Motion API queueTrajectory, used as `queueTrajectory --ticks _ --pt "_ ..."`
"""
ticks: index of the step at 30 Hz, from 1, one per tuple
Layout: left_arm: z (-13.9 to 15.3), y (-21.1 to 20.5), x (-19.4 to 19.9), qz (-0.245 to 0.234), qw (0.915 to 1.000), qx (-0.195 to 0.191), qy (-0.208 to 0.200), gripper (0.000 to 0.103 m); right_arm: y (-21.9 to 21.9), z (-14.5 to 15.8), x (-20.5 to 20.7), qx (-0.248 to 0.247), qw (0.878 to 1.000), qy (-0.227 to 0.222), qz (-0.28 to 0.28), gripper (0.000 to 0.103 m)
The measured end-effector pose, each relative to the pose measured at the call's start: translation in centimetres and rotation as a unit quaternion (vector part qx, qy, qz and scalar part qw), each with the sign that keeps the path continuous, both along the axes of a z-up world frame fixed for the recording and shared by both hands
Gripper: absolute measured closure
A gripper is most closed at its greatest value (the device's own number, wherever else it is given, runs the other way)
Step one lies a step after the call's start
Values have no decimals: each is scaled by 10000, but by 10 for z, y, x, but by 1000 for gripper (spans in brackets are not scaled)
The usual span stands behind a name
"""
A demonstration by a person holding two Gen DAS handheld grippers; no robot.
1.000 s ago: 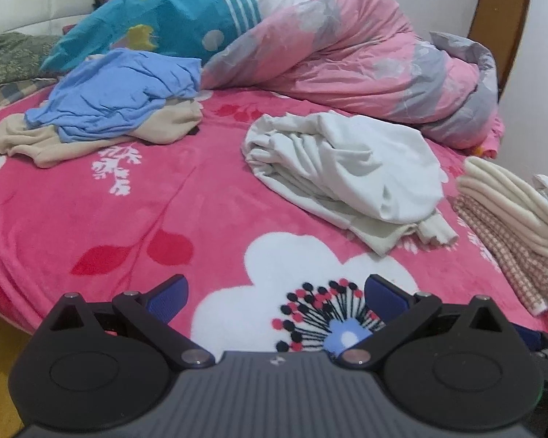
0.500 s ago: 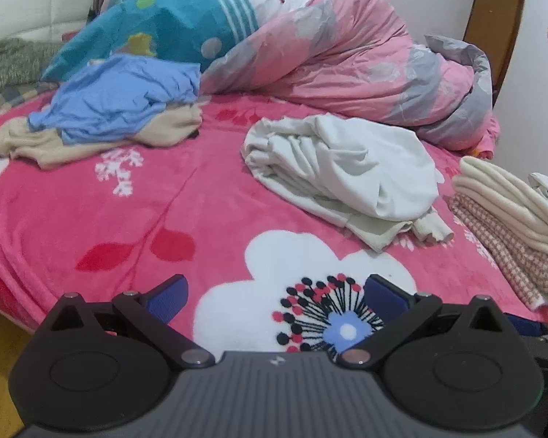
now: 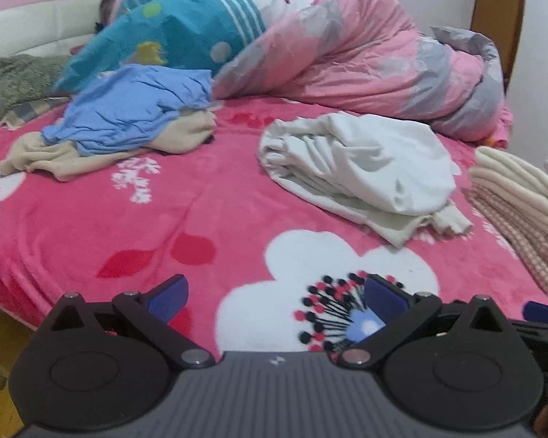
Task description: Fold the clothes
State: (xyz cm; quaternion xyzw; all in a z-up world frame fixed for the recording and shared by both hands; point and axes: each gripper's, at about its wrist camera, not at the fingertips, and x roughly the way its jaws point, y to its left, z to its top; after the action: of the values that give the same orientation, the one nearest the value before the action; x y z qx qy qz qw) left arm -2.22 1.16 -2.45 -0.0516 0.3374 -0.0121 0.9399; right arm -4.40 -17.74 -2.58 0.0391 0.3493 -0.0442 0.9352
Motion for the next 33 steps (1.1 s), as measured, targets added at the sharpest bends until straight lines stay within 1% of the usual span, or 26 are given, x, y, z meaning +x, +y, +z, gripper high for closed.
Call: queueTrajectory --ticks 5,8,12,16,18,22,27,33 --pt "-1 -4 -3 -126 9998 95 -80 0 1 2 -2 -30 10000 -52 -26 1" --pt "1 -4 -5 -41 9995 181 -238 0 1 1 -2 -28 10000 -62 -45 1" --pt "3 0 -5 -47 9996 91 -274 0 2 1 -2 -36 10000 -61 -49 1" --pt "3 2 -6 63 9994 73 -330 0 2 1 -1 -39 10000 -52 -38 1" --pt "3 3 -6 107 9994 89 -326 0 2 1 -1 -36 10000 -52 -37 1" --pt "6 6 -5 134 9997 -55 -218 0 2 1 0 -23 10000 -36 -44 1" --pt "6 3 -3 165 9995 198 -155 0 3 1 0 -29 10000 -30 -33 1" --pt "6 1 -2 154 9996 214 -122 0 4 1 -1 -34 10000 -37 -33 1"
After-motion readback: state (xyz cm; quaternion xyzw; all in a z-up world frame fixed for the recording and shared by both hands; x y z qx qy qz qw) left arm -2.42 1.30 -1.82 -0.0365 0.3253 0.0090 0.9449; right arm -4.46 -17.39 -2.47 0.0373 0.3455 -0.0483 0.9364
